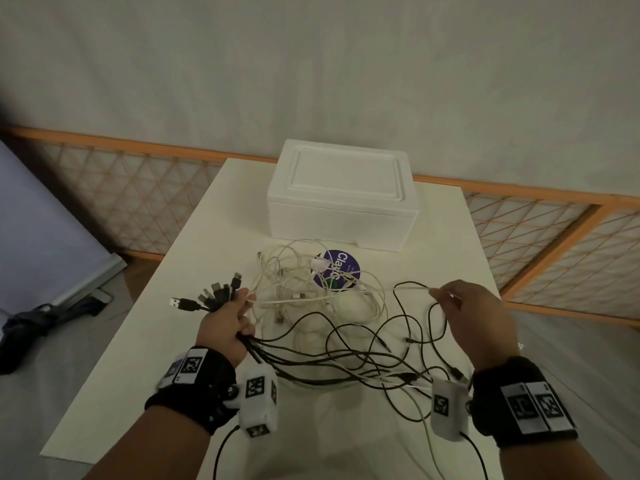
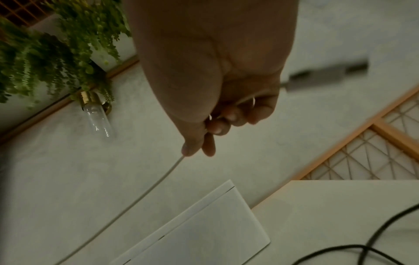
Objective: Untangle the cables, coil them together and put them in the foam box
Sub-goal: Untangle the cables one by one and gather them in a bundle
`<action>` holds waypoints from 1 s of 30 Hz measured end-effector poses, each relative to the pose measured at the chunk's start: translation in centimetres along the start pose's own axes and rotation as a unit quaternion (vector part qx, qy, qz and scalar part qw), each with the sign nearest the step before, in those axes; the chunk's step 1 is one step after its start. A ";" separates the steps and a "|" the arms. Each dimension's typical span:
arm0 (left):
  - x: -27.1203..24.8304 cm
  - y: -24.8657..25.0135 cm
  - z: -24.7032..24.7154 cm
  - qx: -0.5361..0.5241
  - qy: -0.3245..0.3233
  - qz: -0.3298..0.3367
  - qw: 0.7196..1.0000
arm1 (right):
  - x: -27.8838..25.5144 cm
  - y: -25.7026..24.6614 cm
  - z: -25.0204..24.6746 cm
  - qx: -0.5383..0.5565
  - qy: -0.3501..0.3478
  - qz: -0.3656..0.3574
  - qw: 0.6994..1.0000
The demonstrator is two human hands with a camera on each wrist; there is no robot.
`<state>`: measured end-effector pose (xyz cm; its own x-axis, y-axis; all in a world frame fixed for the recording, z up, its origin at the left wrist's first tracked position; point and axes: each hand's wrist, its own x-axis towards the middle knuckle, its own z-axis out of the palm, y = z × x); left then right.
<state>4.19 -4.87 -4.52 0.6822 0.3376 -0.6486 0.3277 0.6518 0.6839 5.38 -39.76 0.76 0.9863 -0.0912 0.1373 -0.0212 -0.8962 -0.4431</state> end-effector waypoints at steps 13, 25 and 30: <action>-5.0 0.4 2.5 0.161 -0.109 0.183 0.964 | -1.4 -7.0 1.6 0.005 0.020 -0.250 0.968; -7.0 0.2 2.2 0.313 -0.269 0.133 0.901 | -1.7 -11.9 1.7 0.028 -0.132 -0.255 0.957; -6.8 -0.4 1.3 0.319 -0.280 0.135 0.895 | -0.4 -10.9 1.5 0.101 -0.154 -0.262 0.947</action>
<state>0.31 -8.30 0.03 0.9553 -0.0859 -0.2829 0.2853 0.0169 0.9583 5.44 -29.34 4.19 0.8543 0.5023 0.1335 0.4854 -0.6794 -0.5502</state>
